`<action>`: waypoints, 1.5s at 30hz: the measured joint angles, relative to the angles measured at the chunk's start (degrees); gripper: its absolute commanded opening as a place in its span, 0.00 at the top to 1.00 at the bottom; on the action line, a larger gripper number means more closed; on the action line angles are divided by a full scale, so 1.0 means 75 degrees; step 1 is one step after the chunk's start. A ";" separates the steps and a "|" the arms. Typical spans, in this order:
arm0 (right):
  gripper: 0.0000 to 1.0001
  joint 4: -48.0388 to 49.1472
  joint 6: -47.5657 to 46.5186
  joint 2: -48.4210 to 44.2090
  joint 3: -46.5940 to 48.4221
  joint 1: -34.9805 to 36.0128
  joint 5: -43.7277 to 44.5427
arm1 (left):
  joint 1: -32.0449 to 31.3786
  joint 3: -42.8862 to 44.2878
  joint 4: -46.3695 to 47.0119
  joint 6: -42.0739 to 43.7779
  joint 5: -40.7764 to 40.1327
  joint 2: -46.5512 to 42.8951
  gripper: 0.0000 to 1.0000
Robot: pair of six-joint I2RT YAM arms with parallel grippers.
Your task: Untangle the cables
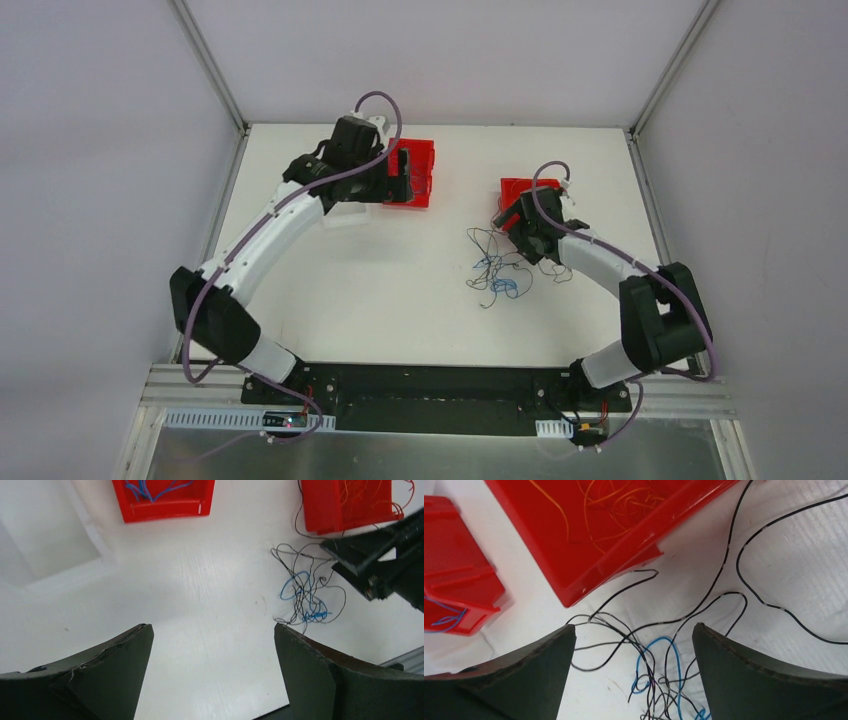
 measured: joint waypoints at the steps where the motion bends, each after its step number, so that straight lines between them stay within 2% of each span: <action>1: 0.13 0.0064 0.0102 0.0117 0.0017 0.0052 0.0125 | -0.0006 -0.0393 0.0070 -0.0020 -0.0017 -0.0399 0.05; 6: 0.39 0.0364 0.0379 0.1093 0.0551 0.0242 0.0656 | -0.0047 -0.2037 0.0239 -0.0163 -0.0154 -0.2215 0.07; 7: 0.48 0.0428 0.0356 0.1250 0.0647 0.0245 0.0697 | -0.0047 -0.2261 0.0248 -0.0184 -0.0189 -0.2454 0.07; 9: 0.80 0.0612 0.0321 0.1542 0.0828 0.0251 0.0697 | -0.0047 -0.2815 0.0347 -0.0216 -0.0338 -0.2952 0.07; 11: 1.00 0.0755 0.0245 0.1670 0.0915 0.0271 0.0635 | -0.0047 -0.3281 0.0350 -0.0230 -0.0484 -0.3334 0.08; 16: 1.00 0.0965 0.0009 0.1550 0.0886 0.0358 0.0052 | -0.0047 -0.3858 0.0353 -0.0248 -0.0632 -0.3876 0.10; 25: 1.00 0.1154 -0.0749 0.0041 0.0906 0.1387 -0.2107 | -0.0047 -0.4628 0.1043 -0.0245 -0.0612 -0.5214 0.10; 34: 1.00 0.0367 -0.1378 -0.1081 0.2052 0.1775 -0.3483 | -0.0047 -0.5045 0.1912 -0.0271 0.0318 -0.5278 0.07; 45: 1.00 -0.0192 -0.1521 -0.1804 0.3337 0.1781 -0.4033 | -0.0047 -0.5371 0.3360 -0.0455 0.1562 -0.5537 0.06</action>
